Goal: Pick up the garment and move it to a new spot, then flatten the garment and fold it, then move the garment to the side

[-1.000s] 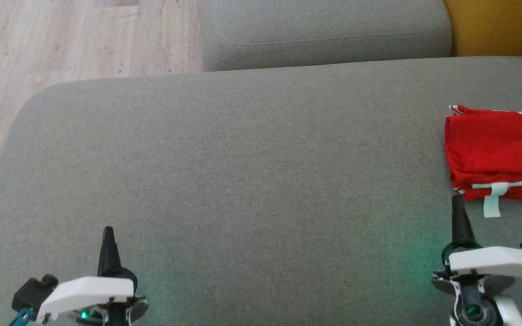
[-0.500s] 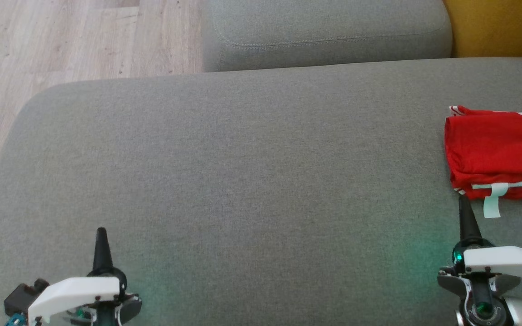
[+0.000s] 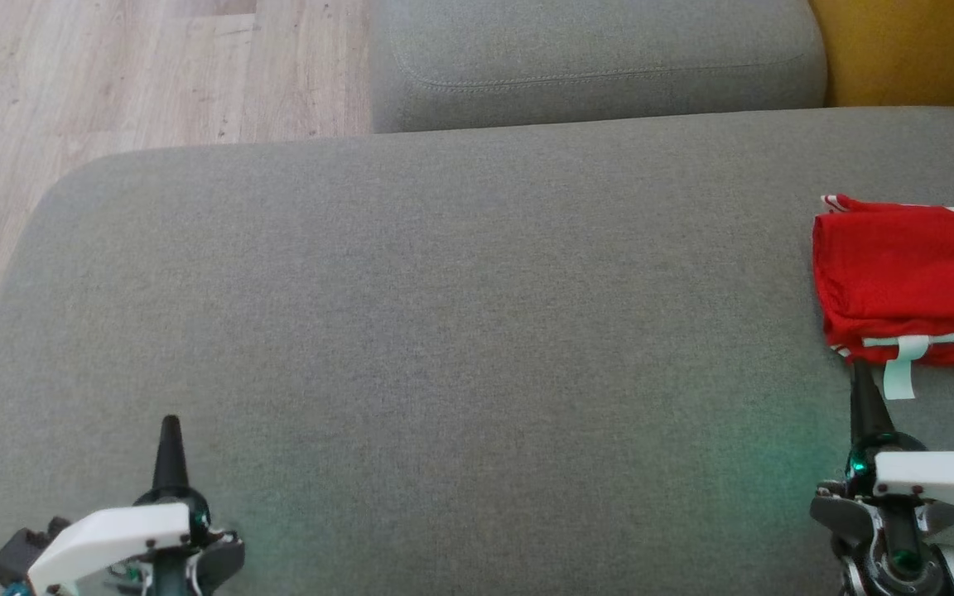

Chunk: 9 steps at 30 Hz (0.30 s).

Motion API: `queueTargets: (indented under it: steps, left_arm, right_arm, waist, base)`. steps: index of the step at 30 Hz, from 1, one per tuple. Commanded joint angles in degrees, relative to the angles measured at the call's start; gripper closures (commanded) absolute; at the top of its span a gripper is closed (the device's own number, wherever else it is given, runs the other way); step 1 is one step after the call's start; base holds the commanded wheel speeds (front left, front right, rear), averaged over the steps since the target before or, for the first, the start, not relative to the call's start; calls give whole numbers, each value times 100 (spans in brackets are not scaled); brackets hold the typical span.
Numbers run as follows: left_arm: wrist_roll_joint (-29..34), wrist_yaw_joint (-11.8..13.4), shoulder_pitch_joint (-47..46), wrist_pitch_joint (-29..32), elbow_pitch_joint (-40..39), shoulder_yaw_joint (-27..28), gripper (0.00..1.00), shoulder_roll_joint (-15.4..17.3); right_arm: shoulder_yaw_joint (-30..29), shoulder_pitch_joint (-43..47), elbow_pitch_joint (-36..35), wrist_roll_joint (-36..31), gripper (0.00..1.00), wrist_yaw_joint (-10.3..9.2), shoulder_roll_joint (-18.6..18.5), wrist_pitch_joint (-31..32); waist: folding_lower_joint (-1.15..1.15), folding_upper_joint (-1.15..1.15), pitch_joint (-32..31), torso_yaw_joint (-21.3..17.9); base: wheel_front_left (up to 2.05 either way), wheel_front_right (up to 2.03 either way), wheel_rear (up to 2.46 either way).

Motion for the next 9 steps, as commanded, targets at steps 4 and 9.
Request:
queueTargets:
  steps: [4,9]
  left_arm:
    - [-294,-79,-358,114,-212,286,100,42]
    - [-506,-94,-369,182,-227,349,100,42]
  right_arm:
    - [34,-302,-260,369,100,35,-100,110]
    - [-6,-305,-281,621,100,36,-99,178]
  waist:
    - [0,0,-5,2]
    - [0,0,-8,4]
  base:
    - [0,0,0]
    - [0,0,0]
